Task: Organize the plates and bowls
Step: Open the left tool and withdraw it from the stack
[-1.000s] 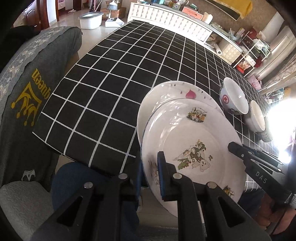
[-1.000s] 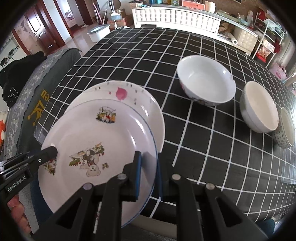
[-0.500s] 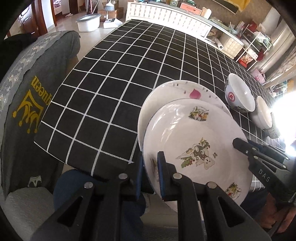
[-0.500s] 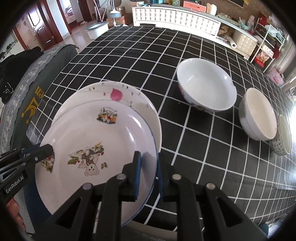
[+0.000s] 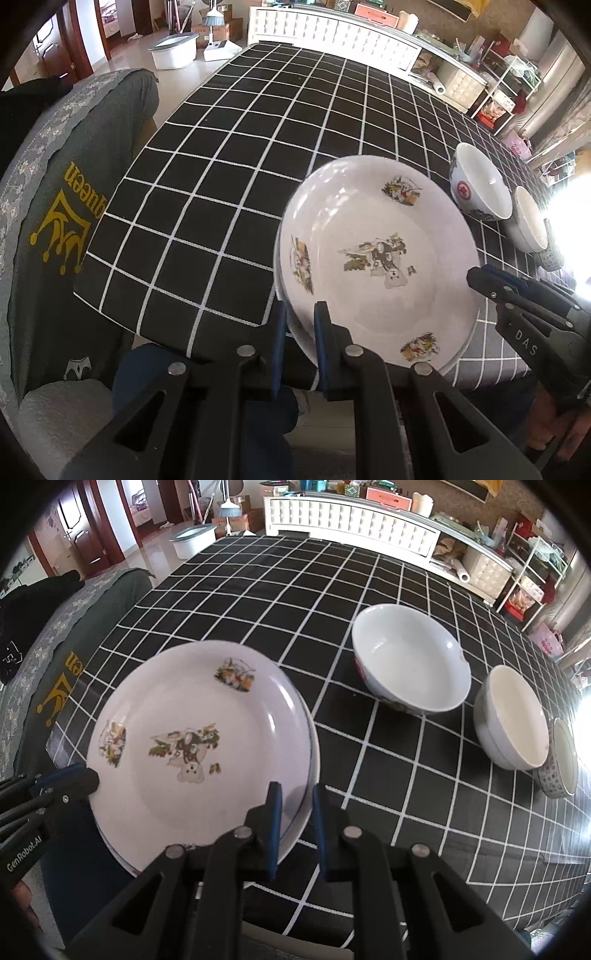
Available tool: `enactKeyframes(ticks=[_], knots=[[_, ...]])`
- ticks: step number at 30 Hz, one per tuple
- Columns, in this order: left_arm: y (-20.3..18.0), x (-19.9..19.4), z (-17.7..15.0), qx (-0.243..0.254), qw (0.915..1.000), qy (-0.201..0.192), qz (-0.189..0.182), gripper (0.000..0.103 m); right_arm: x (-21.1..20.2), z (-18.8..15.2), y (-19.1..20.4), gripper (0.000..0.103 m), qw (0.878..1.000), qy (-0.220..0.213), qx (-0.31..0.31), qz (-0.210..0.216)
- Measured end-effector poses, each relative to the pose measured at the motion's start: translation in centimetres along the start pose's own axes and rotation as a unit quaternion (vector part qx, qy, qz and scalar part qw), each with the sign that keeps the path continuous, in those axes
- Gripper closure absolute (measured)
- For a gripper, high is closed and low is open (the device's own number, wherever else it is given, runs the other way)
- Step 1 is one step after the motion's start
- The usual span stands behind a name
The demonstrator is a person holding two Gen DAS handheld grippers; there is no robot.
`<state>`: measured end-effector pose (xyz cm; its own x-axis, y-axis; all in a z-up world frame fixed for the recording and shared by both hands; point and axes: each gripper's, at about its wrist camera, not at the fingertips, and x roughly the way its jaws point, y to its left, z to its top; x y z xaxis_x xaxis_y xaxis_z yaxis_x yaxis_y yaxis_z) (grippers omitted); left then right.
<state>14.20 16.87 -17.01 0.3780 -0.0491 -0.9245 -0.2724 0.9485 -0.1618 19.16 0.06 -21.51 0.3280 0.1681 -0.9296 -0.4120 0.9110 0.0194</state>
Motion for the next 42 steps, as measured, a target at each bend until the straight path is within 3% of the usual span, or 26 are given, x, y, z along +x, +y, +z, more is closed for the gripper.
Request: enactKeyframes(ticks=[7,11,16,18,21,23,26,29,34,42], knots=[[0.2,-0.7,-0.4,-0.006,1.0,-0.003,-0.003,0.09,-0.9,-0.5,-0.4,0.082,1.0,-0.006,0.009,-0.007],[-0.4,-2.0,-0.7,-0.003,0.9997,-0.021,-0.01,0.09,-1.8,-1.0,-0.6,0.081,0.999,-0.015,0.004,-0.036],[-1.9,-3.4,-1.0,0.019,0.9989,-0.041,-0.017,0.09,-3.7,-1.8,-1.3,0.079,0.999,-0.033,0.005,-0.027],[-2.8,-4.0,-1.3,0.031,0.9981,-0.049,-0.019,0.09,-4.8,-2.2,-1.5,0.063,0.998,-0.055,0.008,-0.025],[-4.0,-5.0,-1.6,0.045,0.9967,-0.062,-0.025,0.087,-7.0,-3.0,-1.8,0.047,0.993,-0.112,0.015,-0.036],[-4.8,-5.7,-1.9,0.055,0.9954,-0.073,-0.029,0.086,-8.2,-3.4,-2.2,0.04,0.988,-0.144,0.021,-0.046],[-5.9,-6.9,-2.3,0.067,0.9928,-0.093,-0.035,0.086,-10.1,-3.8,-2.5,0.039,0.981,-0.186,0.01,-0.053],[-6.8,-7.8,-2.6,0.077,0.9905,-0.108,-0.035,0.079,-11.1,-3.9,-3.1,0.039,0.98,-0.19,0.017,-0.057],[-8.4,-9.0,-2.7,0.094,0.9871,-0.121,-0.047,0.079,-12.5,-4.5,-4.8,0.039,0.979,-0.19,0.058,-0.05],[-10.8,-10.8,-1.3,0.119,0.9804,-0.142,-0.066,0.063,-13.6,-4.1,-6.5,0.038,0.981,-0.174,0.071,-0.047]])
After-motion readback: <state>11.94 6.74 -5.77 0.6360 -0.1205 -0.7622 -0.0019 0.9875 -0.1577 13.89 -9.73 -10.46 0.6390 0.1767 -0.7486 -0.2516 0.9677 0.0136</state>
